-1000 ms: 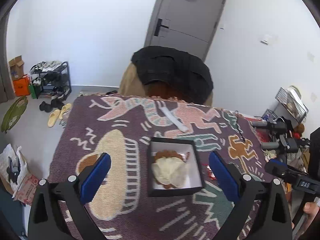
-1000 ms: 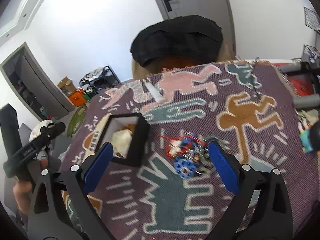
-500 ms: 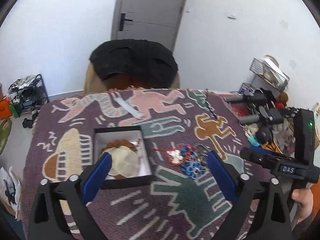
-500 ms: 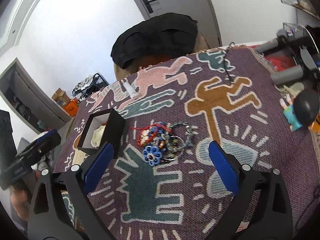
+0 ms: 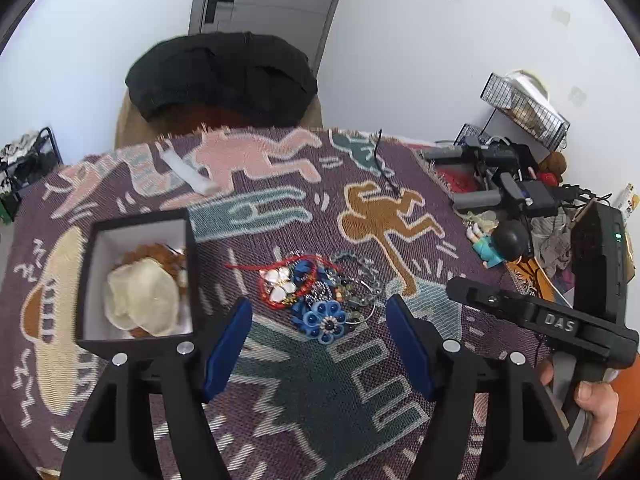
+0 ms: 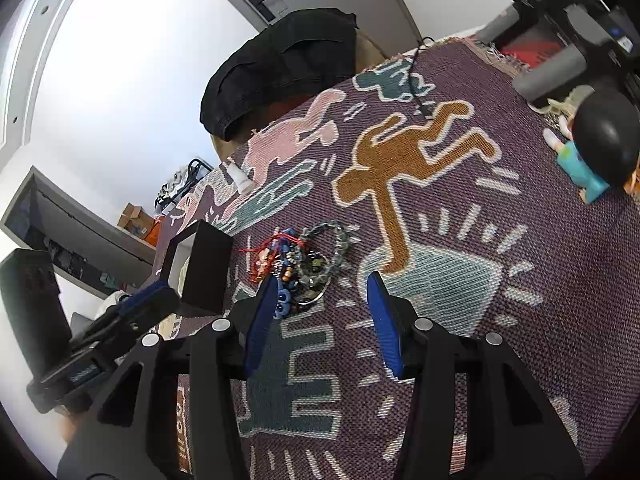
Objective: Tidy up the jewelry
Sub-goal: 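Move the left tool to the blue flower bracelet and grasp it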
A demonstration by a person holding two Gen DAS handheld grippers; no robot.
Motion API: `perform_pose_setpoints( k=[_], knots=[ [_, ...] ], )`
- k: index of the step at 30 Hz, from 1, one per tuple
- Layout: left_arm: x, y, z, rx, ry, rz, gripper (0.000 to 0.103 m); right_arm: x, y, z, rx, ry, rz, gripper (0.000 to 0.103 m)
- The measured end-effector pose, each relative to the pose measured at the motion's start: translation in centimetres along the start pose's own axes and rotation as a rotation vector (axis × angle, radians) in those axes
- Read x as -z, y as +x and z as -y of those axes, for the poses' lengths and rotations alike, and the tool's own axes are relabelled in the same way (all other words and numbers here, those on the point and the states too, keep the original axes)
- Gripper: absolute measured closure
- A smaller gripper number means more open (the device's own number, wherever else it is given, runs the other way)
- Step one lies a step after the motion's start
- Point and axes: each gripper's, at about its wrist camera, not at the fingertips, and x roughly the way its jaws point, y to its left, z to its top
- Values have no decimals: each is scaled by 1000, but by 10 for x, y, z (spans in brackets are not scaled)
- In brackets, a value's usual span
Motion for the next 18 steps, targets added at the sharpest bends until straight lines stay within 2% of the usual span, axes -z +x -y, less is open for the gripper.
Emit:
perform_pose_setpoints(
  k=[4, 7, 9, 18],
  knots=[
    [3, 24, 2, -17, -21, -46, 39, 2, 2, 9, -5, 24, -4, 55],
    [5, 45, 2, -80, -51, -95, 42, 3, 6, 14, -9, 38, -5, 55],
    [5, 55, -2, -70, -98, -128, 43, 4, 9, 17, -16, 50, -8, 55],
    [6, 76, 7, -124, -128, -150, 43, 7, 17, 29, -13, 85, -6, 55]
  ],
)
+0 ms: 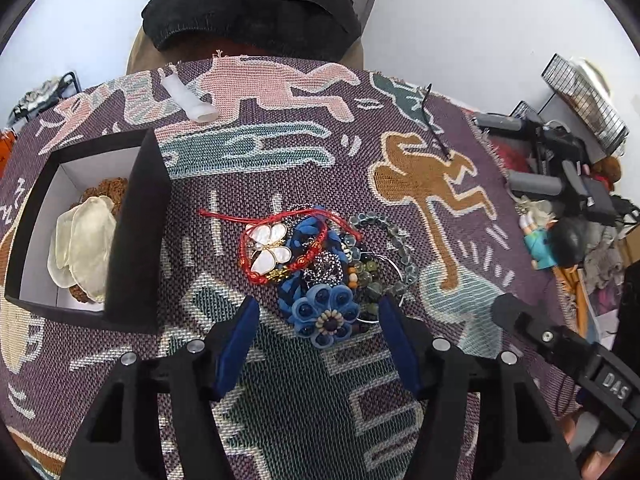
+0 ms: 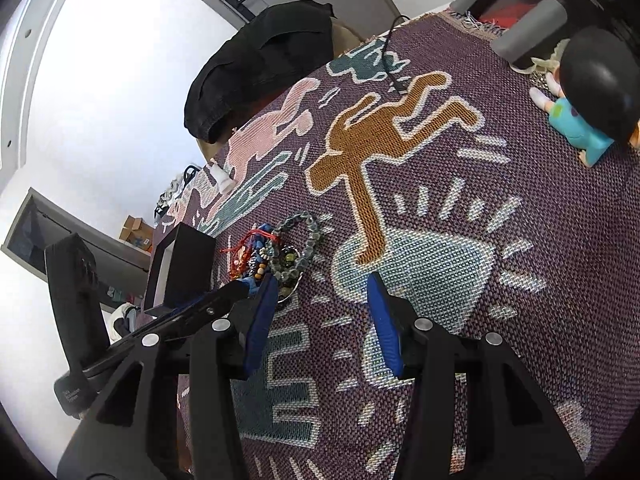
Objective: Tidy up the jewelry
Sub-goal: 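Move the left tool to the blue flower bracelet and grasp it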
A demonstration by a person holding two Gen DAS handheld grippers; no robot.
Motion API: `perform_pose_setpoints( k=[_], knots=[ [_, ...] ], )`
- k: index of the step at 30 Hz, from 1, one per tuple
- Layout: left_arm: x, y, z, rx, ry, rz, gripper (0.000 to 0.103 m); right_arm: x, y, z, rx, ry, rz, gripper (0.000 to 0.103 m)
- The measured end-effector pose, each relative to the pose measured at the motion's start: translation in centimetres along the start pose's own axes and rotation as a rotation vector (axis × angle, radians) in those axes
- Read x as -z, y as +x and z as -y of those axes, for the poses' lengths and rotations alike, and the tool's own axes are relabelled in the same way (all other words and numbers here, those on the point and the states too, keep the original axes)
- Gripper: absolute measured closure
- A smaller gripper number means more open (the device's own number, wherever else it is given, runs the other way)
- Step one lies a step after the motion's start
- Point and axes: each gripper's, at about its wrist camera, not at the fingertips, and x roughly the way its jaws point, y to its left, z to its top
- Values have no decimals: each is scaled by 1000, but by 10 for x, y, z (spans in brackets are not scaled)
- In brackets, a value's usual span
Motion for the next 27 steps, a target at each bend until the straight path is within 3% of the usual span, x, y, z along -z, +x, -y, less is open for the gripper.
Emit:
perform_pose_setpoints(
  k=[7, 10, 12, 21, 24, 27],
  knots=[
    [3, 20, 14, -69, 23, -11, 48, -4, -4, 15, 1, 53, 17, 55],
    [4, 23, 12, -109, 18, 8, 61, -5, -2, 14, -8, 53, 7, 55],
    [3, 22, 9, -90, 3, 13, 70, -6, 1, 12, -16, 55, -3, 55],
    [-3, -4, -5, -21, -12, 37, 72, -11, 27, -8, -41, 46, -60, 55],
    [-7, -20, -12, 8, -21, 59, 73, -14, 37, -13, -35, 42, -79, 63],
    [-12, -38, -16, 33, -24, 87, 73, -18, 46, -17, -6, 30, -91, 64]
  ],
)
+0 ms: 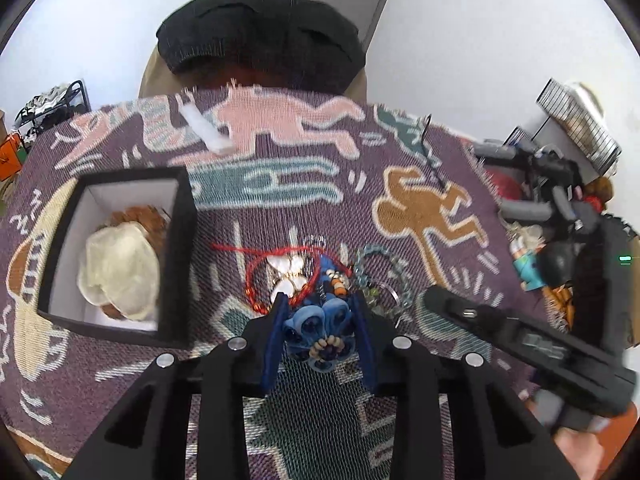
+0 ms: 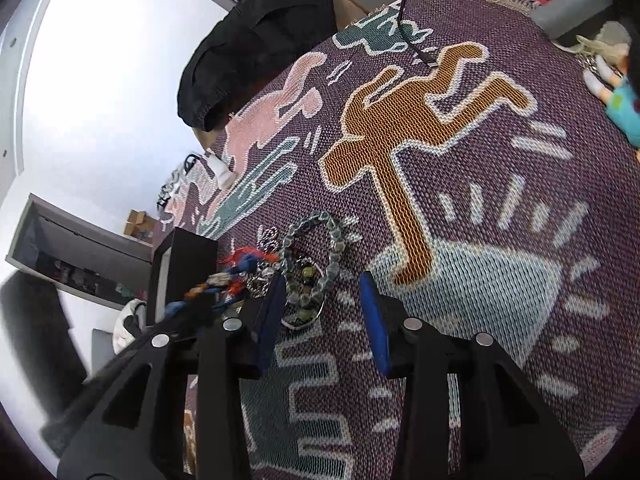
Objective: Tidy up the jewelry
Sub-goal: 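Move the left tool to the blue flower bracelet and grasp it, then carry the blue flower bracelet into the black box and open the left tool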
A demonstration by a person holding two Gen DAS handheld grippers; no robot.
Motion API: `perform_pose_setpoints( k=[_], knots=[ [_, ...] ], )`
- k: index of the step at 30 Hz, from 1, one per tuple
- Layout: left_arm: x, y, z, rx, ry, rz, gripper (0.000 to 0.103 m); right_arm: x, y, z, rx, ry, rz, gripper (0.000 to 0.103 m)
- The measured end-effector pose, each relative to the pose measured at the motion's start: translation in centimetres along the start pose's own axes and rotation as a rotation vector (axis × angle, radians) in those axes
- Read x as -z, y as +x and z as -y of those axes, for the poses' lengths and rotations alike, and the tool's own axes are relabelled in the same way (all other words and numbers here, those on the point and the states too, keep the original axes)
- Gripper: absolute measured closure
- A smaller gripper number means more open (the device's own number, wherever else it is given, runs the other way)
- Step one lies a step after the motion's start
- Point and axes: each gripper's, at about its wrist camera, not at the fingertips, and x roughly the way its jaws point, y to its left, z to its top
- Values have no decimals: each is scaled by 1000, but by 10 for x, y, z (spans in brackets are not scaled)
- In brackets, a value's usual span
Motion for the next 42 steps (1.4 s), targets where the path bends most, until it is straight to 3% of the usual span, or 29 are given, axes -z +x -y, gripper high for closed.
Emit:
perform_pose_setpoints(
  k=[13, 17, 22, 29, 42],
  knots=[
    [-16, -61, -21, 70, -10, 101, 73, -16, 38, -14, 154, -72, -35, 76],
    [-15, -69, -30, 72, -17, 115, 73, -21, 45, -16, 203, -94, -39, 89],
    [-15, -71, -42, 79, -35, 125, 73, -18, 48, -27, 271, -189, -58, 93],
    [-14, -82, -67, 61, -69, 146, 73, -16, 26, -43, 193, -214, -17, 94],
    [-17, -79, -129, 28, -166, 147, 73, -8, -15, -125, 138, -358, 86, 93]
  ],
)
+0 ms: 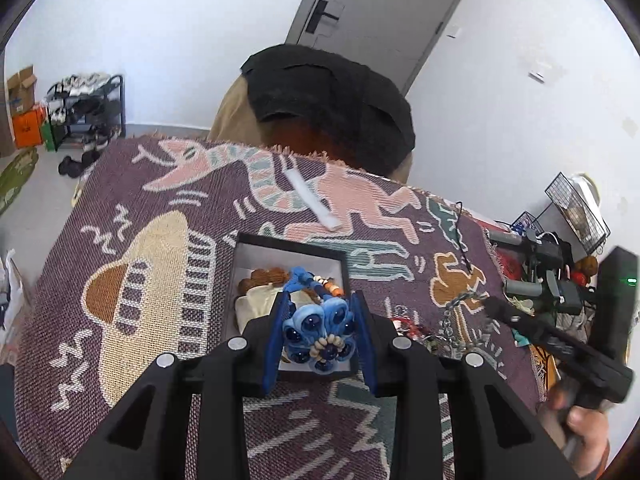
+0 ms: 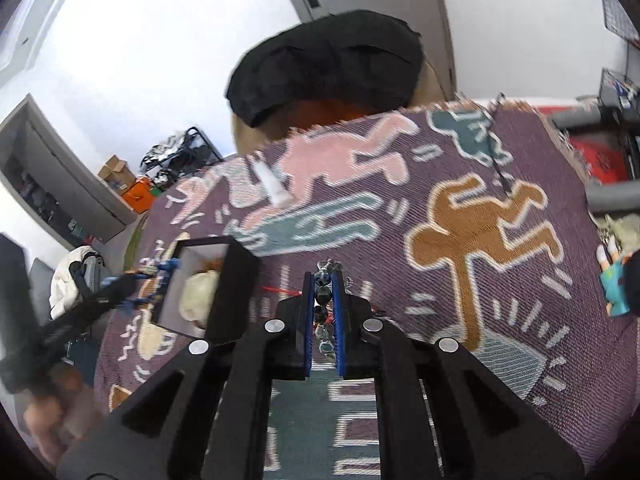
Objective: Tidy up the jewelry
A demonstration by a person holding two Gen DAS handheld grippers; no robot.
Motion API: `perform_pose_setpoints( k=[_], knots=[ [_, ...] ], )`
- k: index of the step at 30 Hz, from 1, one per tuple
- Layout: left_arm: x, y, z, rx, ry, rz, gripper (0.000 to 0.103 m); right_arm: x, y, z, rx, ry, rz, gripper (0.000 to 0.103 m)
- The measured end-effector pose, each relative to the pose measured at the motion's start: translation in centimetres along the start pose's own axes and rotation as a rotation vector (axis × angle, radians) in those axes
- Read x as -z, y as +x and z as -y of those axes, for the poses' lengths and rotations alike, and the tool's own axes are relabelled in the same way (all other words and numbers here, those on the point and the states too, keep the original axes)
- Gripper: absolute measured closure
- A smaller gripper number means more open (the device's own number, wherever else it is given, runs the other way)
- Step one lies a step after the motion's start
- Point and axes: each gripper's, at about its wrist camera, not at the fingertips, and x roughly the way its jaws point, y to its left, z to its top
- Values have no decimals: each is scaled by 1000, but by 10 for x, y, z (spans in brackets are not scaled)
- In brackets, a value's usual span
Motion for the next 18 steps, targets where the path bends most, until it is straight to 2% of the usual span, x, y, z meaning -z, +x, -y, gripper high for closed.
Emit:
perform_pose_setpoints(
  k=[4, 5, 6, 8, 9, 12, 18],
  knots=[
    [-3, 16, -12, -5, -16, -15, 71, -5, -7, -24, -26, -30, 17, 93],
    [-4, 20, -13, -3, -16, -20, 61, -5, -8, -29, -31, -37, 19, 93],
    [-4, 21, -13, -3, -15, -20, 39, -6, -8, -34, -37, -43, 21, 93],
    [-5, 16, -14, -9, -14, 29, 18, -8, -9, -45, -52, -53, 26, 93],
    [-5, 12, -14, -2, -13, 58, 17, -8, -9, -50, -61, -60, 29, 93],
    [-8, 4, -21, 13, -21, 69, 17, -10, -7, -66, -87, -75, 25, 93],
    [-7, -18, -47, -34, -45, 102, 17, -10, 4, -99, -118, -117, 12, 93]
  ],
)
